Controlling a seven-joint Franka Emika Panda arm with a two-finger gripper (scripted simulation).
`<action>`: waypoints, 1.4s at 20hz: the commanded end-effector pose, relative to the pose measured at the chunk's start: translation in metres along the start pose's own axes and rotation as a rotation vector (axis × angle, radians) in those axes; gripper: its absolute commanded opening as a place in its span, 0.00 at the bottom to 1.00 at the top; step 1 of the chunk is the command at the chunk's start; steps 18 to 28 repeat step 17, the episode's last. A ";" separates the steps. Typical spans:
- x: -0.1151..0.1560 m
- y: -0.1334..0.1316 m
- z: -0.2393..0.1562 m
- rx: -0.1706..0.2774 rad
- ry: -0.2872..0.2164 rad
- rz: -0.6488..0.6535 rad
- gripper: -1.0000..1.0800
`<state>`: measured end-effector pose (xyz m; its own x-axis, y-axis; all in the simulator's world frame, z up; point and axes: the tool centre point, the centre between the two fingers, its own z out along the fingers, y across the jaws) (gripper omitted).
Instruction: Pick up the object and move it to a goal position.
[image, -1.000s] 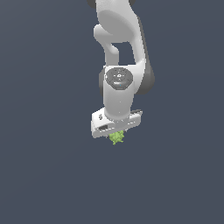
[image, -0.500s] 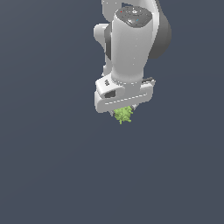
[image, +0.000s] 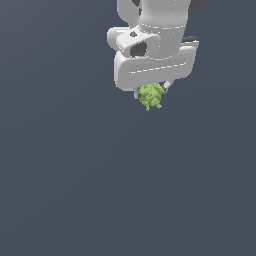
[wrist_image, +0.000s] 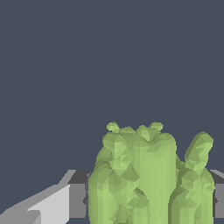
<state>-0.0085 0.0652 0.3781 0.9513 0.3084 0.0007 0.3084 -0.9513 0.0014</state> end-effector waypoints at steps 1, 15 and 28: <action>-0.006 -0.008 -0.025 0.000 -0.001 0.000 0.00; -0.018 -0.027 -0.094 0.001 -0.001 0.001 0.00; -0.018 -0.027 -0.095 0.001 -0.001 0.001 0.00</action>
